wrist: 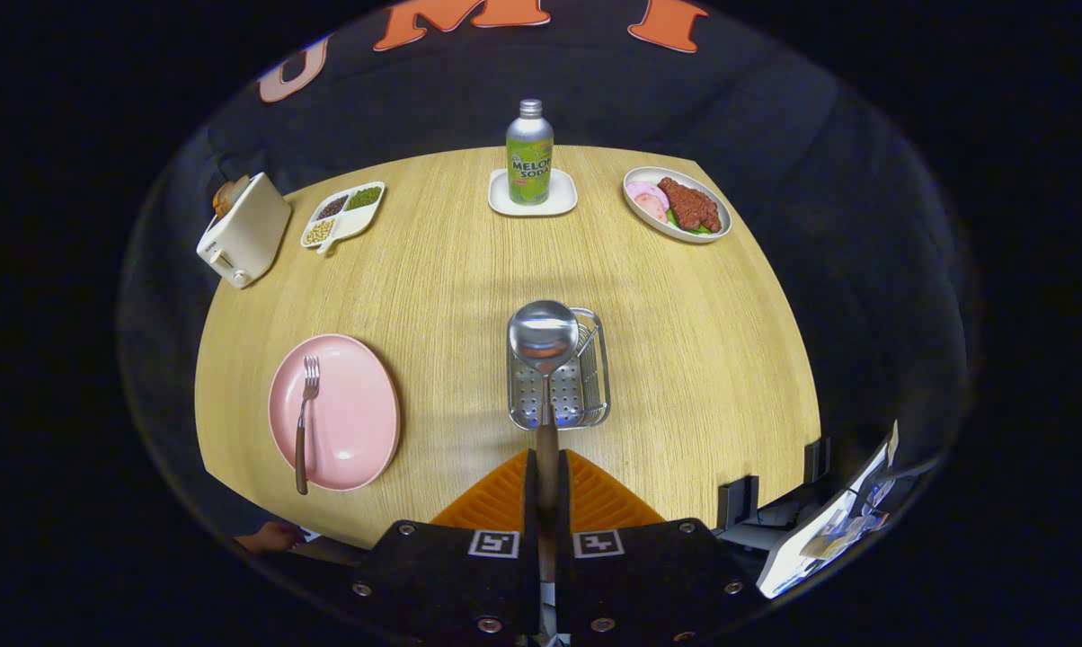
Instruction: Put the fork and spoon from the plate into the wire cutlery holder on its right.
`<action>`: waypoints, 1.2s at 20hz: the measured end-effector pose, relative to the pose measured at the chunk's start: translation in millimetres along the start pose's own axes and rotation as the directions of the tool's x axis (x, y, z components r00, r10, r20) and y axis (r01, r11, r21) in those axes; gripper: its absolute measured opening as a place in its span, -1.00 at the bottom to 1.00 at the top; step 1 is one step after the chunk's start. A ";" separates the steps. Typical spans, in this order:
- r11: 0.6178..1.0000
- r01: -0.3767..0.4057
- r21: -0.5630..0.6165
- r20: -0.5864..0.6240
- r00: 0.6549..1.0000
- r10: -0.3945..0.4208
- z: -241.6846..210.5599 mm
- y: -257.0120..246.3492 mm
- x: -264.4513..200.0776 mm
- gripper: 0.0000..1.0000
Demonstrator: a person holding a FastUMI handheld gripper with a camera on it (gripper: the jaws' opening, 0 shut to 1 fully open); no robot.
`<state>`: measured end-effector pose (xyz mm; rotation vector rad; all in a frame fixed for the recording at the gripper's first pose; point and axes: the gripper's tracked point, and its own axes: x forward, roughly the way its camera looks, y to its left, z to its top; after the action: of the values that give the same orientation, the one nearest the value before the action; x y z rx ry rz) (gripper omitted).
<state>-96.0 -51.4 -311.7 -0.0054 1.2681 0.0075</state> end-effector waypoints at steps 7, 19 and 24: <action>1.000 -0.013 0.000 -0.049 0.999 0.013 3.4 -8.7 17.6 -0.81; 1.000 -0.002 0.004 0.210 0.978 0.001 71.4 -5.1 2.4 -0.47; 0.997 -0.073 -0.005 0.297 0.952 0.072 72.6 40.2 -13.5 0.33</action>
<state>-31.1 -10.7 -277.2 0.0462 0.9666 0.0657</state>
